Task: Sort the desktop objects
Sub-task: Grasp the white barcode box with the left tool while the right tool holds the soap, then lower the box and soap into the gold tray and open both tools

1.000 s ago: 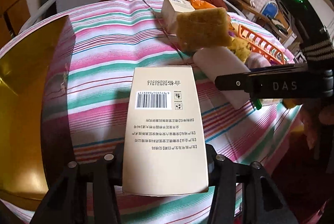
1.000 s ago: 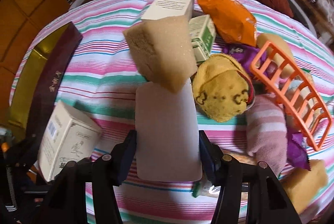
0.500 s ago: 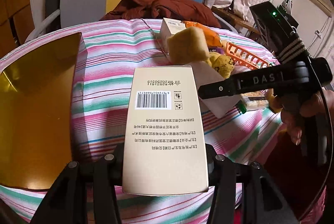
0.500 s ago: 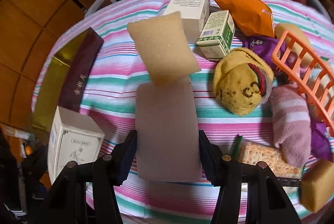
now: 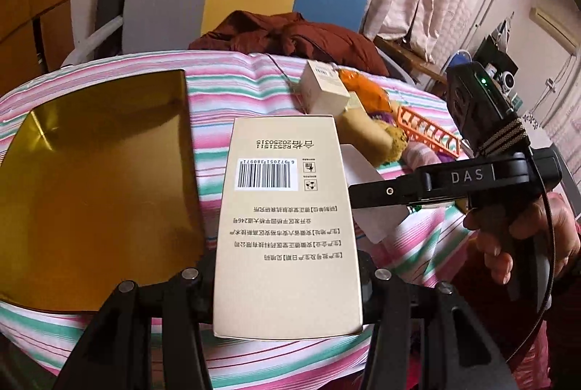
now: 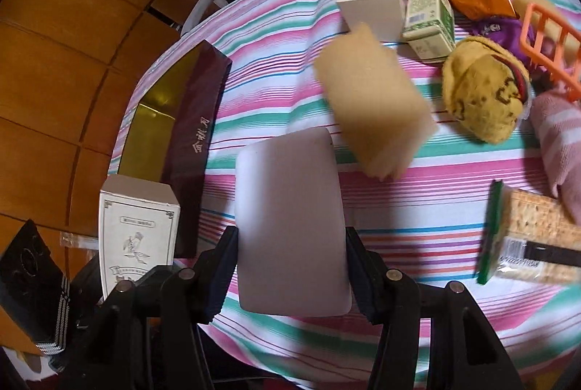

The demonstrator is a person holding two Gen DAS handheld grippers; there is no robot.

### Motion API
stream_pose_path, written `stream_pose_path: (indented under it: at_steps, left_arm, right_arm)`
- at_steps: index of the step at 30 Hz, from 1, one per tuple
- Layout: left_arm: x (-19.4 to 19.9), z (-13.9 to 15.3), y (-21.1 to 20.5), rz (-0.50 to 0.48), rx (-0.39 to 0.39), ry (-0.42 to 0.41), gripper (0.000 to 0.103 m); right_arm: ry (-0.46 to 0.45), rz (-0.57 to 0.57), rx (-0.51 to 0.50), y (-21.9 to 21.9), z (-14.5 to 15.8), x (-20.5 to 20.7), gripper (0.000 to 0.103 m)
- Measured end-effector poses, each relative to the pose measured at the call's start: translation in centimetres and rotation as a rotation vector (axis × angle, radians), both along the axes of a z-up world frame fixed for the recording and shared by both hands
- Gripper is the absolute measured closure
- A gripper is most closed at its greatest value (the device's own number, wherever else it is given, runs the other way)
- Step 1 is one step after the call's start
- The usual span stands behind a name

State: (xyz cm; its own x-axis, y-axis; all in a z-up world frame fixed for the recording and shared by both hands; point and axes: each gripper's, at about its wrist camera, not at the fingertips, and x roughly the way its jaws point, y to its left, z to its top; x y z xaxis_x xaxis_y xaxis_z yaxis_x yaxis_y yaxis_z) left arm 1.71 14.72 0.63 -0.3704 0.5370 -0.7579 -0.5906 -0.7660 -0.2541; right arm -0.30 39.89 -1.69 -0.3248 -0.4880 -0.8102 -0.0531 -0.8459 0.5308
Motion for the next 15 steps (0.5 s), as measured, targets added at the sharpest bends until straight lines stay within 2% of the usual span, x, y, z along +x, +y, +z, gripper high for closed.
stream_pose_path:
  at_steps: [8,15]
  left_arm:
    - [-3.4,1.3,-4.7,0.11,0.018,0.013,0.052]
    - [-7.9,0.9,-10.1,0.223,-0.041,0.006,0.052]
  right_arm:
    - [0.087,0.066,-0.001,-5.3,4.7,-2.8,0.046]
    - [0.1,0.158,-0.013,-13.1,6.2,-7.6,0.046]
